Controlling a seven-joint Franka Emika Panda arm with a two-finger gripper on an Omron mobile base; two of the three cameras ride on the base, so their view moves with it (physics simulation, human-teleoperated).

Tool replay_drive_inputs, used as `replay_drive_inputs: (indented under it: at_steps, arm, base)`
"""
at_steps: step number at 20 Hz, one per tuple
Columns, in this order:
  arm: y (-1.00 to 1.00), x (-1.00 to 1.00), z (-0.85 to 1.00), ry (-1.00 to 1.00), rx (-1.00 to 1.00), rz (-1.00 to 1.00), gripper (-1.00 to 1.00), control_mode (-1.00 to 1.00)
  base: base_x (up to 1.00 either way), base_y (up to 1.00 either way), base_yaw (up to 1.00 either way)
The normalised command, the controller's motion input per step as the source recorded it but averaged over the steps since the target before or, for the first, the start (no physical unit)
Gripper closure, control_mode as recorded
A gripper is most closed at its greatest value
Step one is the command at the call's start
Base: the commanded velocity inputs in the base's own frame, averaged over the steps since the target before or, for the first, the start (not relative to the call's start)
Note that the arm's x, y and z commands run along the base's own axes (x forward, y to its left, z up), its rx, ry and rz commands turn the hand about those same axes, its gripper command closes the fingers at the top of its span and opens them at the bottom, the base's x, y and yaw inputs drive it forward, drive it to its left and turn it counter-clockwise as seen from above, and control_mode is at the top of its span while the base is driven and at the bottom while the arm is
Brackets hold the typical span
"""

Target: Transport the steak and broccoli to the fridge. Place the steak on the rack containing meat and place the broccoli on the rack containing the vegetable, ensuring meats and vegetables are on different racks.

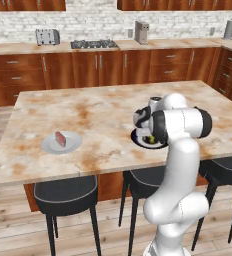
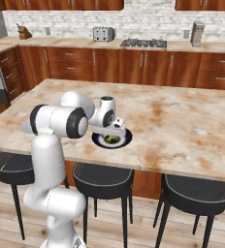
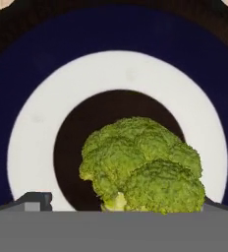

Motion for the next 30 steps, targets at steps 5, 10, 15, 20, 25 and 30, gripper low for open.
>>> replay_drive_inputs:
  at_steps: [5, 10, 15, 20, 25, 30]
  arm:
    - [-0.02, 0.33, -0.42, 0.02, 0.0, 0.0, 1.0, -1.0]
    - [-0.01, 0.0, -0.37, 0.0, 0.0, 0.0, 1.0, -1.0]
    - [-0.01, 0.0, -0.11, -0.01, 0.0, 0.0, 1.0, -1.0]
    - [0.0, -0.08, 0.18, -0.04, 0.0, 0.0, 1.0, -1.0]
    - [0.0, -0.32, 0.86, -0.12, 0.0, 0.0, 1.0, -1.0]
    - [0.03, -0.6, 0.89, -0.14, 0.0, 0.02, 1.0, -1.0]
  base:
    - [0.0, 0.0, 0.0]
    - [0.0, 0.0, 0.0]
    - [0.0, 0.0, 0.0]
    - [0.0, 0.0, 0.0]
    - [0.0, 0.0, 0.0]
    - [0.0, 0.0, 0.0]
